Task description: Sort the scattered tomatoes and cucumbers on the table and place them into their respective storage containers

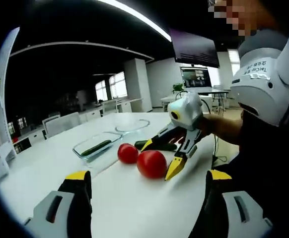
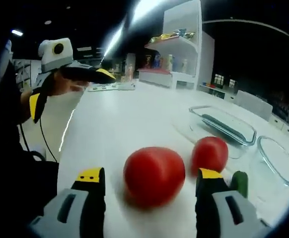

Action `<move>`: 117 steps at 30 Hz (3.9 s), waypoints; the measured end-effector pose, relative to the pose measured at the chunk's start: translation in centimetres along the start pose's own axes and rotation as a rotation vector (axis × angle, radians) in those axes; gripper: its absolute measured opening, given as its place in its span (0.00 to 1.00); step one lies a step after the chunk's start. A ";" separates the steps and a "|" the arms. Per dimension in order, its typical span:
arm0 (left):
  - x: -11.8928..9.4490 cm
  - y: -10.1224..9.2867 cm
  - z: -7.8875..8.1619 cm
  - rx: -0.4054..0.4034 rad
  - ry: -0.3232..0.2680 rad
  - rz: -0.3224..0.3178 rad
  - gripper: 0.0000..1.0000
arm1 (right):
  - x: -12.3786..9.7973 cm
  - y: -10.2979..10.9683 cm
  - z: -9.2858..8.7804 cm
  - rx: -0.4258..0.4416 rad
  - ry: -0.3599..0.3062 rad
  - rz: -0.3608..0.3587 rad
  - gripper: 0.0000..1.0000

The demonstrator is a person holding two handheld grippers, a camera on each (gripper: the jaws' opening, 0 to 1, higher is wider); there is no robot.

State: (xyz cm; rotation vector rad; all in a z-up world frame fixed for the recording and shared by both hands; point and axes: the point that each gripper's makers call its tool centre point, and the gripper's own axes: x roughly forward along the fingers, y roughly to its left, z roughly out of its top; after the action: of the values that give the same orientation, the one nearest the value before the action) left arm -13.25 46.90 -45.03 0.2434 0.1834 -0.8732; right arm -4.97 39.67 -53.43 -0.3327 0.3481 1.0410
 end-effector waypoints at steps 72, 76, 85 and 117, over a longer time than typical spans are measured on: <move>-0.1 -0.2 0.5 0.024 -0.002 0.023 0.94 | -12.6 -14.4 10.0 0.294 -0.463 -0.305 0.44; -0.1 -0.3 0.5 0.033 0.003 0.023 0.94 | -13.3 -19.8 9.6 0.310 -0.423 -0.421 0.44; -0.4 -0.8 0.5 0.047 0.000 0.020 0.93 | -9.2 -27.7 5.8 0.437 -0.355 -0.516 0.44; -0.5 -0.8 -0.7 0.058 0.015 0.037 0.92 | -0.4 -30.2 -2.1 0.237 0.033 -0.622 0.44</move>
State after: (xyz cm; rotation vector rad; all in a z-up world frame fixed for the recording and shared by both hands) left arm -14.23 46.90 -45.66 0.3071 0.1675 -0.8413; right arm 21.15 24.39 -52.07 -0.2214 0.3615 0.3801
